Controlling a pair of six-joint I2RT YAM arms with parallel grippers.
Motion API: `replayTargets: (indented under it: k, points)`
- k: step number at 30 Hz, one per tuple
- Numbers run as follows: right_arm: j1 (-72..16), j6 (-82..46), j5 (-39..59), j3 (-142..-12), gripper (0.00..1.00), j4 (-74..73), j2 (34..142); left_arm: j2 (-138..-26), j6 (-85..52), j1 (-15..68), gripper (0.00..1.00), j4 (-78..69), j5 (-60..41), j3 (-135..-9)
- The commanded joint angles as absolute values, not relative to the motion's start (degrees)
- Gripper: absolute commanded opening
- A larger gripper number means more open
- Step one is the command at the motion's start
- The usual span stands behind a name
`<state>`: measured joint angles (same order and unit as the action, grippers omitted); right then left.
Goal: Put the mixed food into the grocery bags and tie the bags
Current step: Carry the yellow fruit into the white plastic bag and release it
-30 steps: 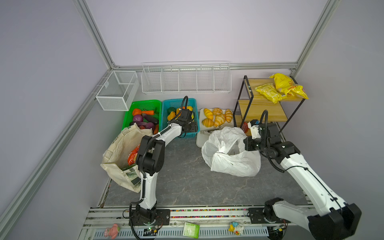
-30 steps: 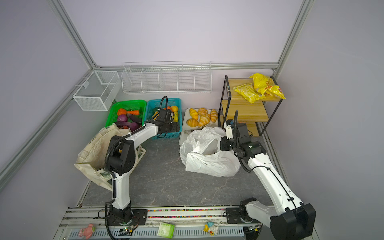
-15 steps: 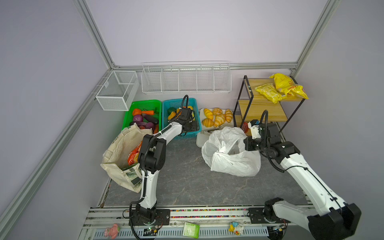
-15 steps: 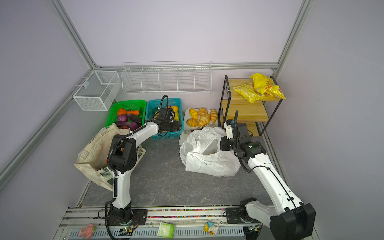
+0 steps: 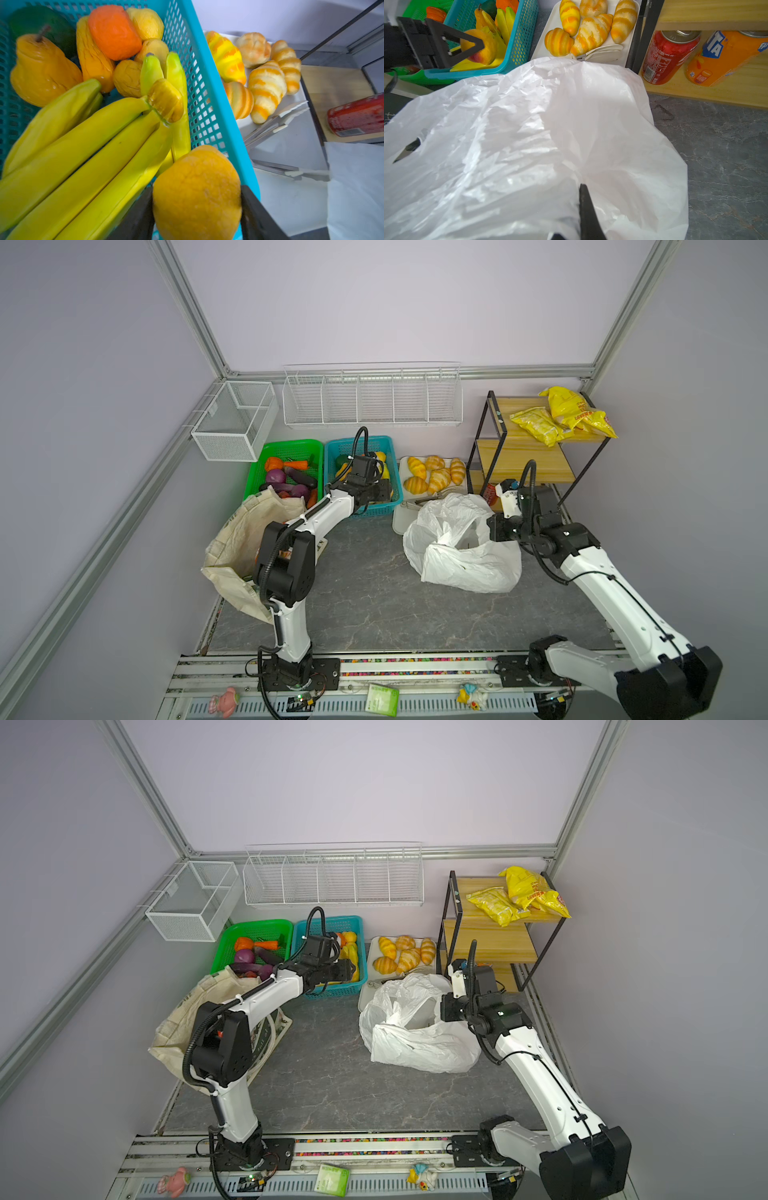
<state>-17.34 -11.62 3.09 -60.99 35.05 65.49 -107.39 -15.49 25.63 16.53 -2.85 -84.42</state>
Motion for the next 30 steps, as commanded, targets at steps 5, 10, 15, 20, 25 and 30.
replayTargets:
  k: [5,10,15,20,25,30]
  points:
    - [-17.0,-11.9,4.1,-60.1,0.06,33.9,65.7,-93.4,-18.8,25.9,0.45,8.4,-7.4,-71.5]
    - [-17.1,-11.9,4.4,-60.5,0.06,33.7,66.4,-77.3,-17.4,30.1,0.45,7.9,-9.2,-58.2]
    - [-17.0,-11.7,4.2,-60.7,0.06,33.3,66.7,-63.3,-16.9,38.1,0.44,8.0,-11.2,-48.1]
    - [-17.1,-11.9,4.8,-61.0,0.06,32.6,67.8,-60.3,-17.3,46.7,0.45,-2.2,-14.0,-44.0]
    - [-17.1,-12.1,5.3,-60.4,0.06,32.6,66.4,-72.3,-14.8,49.2,0.46,-3.1,-14.3,-49.3]
    - [-17.0,-12.4,4.9,-60.1,0.06,33.0,65.1,-84.2,-14.5,50.4,0.54,-5.7,-12.2,-55.2]
